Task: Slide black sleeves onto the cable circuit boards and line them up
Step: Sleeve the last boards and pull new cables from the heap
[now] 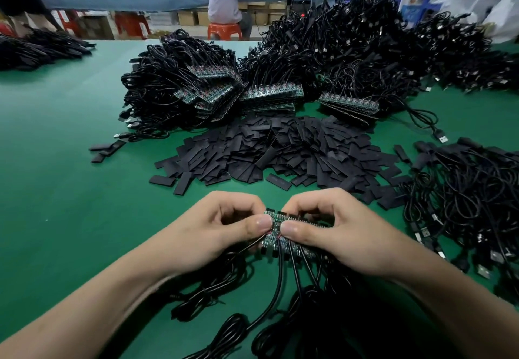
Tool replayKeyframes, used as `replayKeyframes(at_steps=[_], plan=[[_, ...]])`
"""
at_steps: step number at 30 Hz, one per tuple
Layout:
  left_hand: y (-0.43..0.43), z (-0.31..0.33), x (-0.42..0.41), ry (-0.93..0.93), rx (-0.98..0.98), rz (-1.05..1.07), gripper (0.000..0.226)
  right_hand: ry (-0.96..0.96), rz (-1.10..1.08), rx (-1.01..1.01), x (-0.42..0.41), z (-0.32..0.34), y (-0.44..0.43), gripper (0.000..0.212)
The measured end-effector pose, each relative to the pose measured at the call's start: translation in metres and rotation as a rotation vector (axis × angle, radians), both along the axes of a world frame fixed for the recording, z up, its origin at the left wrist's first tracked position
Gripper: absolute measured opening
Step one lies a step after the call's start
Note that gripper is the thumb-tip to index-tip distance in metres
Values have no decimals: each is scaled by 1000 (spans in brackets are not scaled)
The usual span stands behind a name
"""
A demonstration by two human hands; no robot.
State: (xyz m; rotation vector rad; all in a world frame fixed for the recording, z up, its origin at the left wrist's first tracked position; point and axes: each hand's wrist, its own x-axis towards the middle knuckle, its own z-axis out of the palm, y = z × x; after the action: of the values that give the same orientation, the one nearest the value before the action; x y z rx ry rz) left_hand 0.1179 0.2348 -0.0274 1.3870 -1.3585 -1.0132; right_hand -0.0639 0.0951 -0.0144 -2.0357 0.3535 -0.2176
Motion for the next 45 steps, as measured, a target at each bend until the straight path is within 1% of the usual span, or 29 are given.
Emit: replayKeyframes(at_steps=[5, 7, 10, 12, 14, 16, 17, 19, 21, 23, 24, 25, 27, 28, 29, 30, 32, 34, 35, 37, 40, 42, 43, 44, 45], plan=[[0, -1, 3, 64, -9, -23, 25, -23, 49, 107, 2, 0, -2, 13], [0, -3, 3, 86, -5, -36, 28, -38, 61, 122, 2, 0, -2, 14], [1, -3, 4, 131, -1, -41, 25, -31, 57, 125, 2, 2, -1, 15], [1, -1, 7, 136, -18, 33, 24, 28, 18, 73, 1, 1, 1, 14], [0, -2, 10, 103, -71, 177, 24, 65, -65, -53, 1, -1, 3, 10], [-1, -4, 9, 69, -149, 300, 20, 39, -161, -198, 3, -3, 8, 18], [-2, -5, 6, 58, -181, 334, 18, 19, -190, -237, 5, -4, 13, 22], [-3, -6, 0, 16, -222, 368, 18, -24, -209, -272, 10, -5, 22, 23], [-3, -6, -4, -42, -243, 369, 21, -60, -211, -252, 15, -7, 27, 23], [-3, -3, -3, -97, -262, 389, 21, -93, -185, -114, 15, -7, 27, 22], [-2, -3, 1, -177, -274, 442, 23, -110, -163, -17, 14, -5, 25, 23], [-2, -4, 7, -313, -286, 534, 23, -126, -137, 84, 12, -3, 23, 25], [0, -5, 23, -679, -252, 746, 15, -197, -71, 284, 7, 5, 18, 25], [1, -4, 31, -822, -183, 818, 13, -254, -36, 384, 5, 9, 15, 25], [2, -5, 37, -906, -98, 857, 17, -317, -16, 469, 3, 15, 12, 25], [3, -7, 43, -947, -26, 872, 24, -385, -10, 539, 1, 21, 8, 25], [4, -11, 50, -982, 56, 875, 32, -491, -35, 681, -5, 33, -3, 28], [4, -13, 54, -1011, 97, 873, 31, -495, -53, 808, -11, 42, -14, 31], [4, -13, 56, -1026, 112, 870, 30, -456, -63, 825, -13, 44, -19, 32], [5, -13, 58, -1042, 121, 868, 27, -325, -112, 729, -18, 43, -27, 33], [6, -9, 59, -1071, 97, 864, 22, -107, -132, 465, -19, 31, -31, 28], [6, -4, 57, -1105, 59, 877, 21, -12, -135, 358, -17, 22, -29, 30], [6, -2, 54, -1093, 14, 863, 21, 15, -138, 320, -15, 19, -26, 31], [5, 0, 48, -1034, -52, 818, 21, 33, -141, 283, -12, 16, -22, 32], [4, 1, 40, -911, -123, 753, 20, 46, -147, 237, -8, 12, -18, 33]])
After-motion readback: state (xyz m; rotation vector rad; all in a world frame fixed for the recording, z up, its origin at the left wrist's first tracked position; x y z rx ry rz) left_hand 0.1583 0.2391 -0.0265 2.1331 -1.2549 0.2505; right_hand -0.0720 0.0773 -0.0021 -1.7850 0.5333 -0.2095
